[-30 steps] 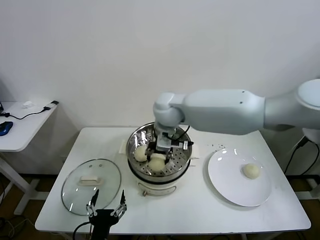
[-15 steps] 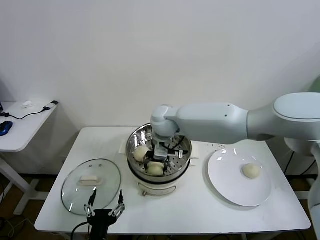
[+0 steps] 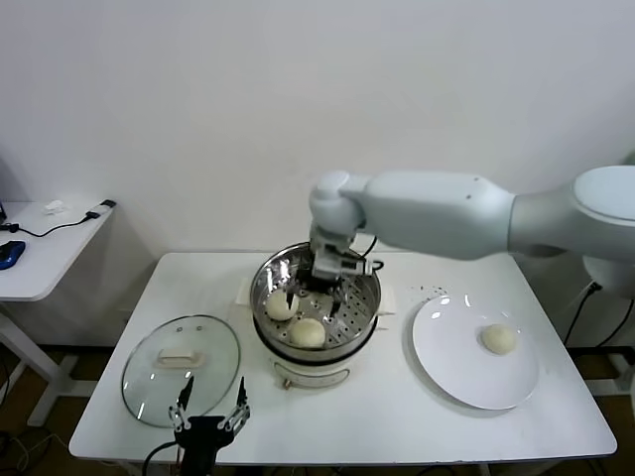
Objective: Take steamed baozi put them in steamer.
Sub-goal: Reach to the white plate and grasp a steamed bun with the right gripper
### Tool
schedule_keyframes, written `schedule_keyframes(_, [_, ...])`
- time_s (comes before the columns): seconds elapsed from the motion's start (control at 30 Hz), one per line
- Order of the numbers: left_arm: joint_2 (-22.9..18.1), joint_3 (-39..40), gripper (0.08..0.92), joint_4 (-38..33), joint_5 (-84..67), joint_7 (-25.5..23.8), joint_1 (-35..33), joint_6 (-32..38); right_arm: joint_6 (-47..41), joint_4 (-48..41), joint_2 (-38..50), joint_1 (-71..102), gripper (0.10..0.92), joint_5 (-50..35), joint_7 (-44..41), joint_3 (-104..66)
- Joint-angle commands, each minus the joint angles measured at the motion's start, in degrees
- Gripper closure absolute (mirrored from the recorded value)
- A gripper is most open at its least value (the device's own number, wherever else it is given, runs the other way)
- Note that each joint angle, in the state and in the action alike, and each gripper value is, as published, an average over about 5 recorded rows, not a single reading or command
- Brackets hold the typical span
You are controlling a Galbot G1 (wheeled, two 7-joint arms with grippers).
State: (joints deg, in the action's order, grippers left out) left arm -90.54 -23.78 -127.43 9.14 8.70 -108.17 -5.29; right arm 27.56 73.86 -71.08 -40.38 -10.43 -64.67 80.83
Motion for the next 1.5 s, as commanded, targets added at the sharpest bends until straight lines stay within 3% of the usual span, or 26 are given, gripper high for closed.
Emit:
schedule_keyframes(0.03, [0.2,0.1,0.177,0.0,0.1,0.1,-0.1,0.1,-4.1,-7.4,10.8,-9.6,0.203,-16.3,-7.8,0.9])
schedule_keyframes(0.13, [0.3,0.1,0.177,0.0,0.0,0.1,-0.2,0.2,-10.7,-9.1,17.1,-11.4,0.203,-17.5,-8.2,5.0])
schedule_keyframes(0.37, [0.2,0.1,0.177,0.0,-0.2,0.0,0.3,-0.1,-19.9,-9.5,32.7,-7.3,0.203,-10.7,-3.8,10.9])
schedule_keyframes(0.57, [-0.1,-0.2,0.177,0.0,-0.3,-0.5,0.7,-0.7,-24.7,-9.1,40.1,5.5,0.203,-6.5,-0.9,4.4])
schedule_keyframes(0.93, [-0.7,-1.2,0.177,0.8,-0.4,-0.8,0.5,-0.8,-29.0,-13.6,40.3,28.7,0.203,4.5,2.7,-13.6])
schedule_keyframes(1.5, [-1.1,-1.1,0.177,1.2,-0.2,-0.7,0.4,-0.7,-30.7,-18.1,35.7,35.9,0.203,7.8,5.5,-20.2])
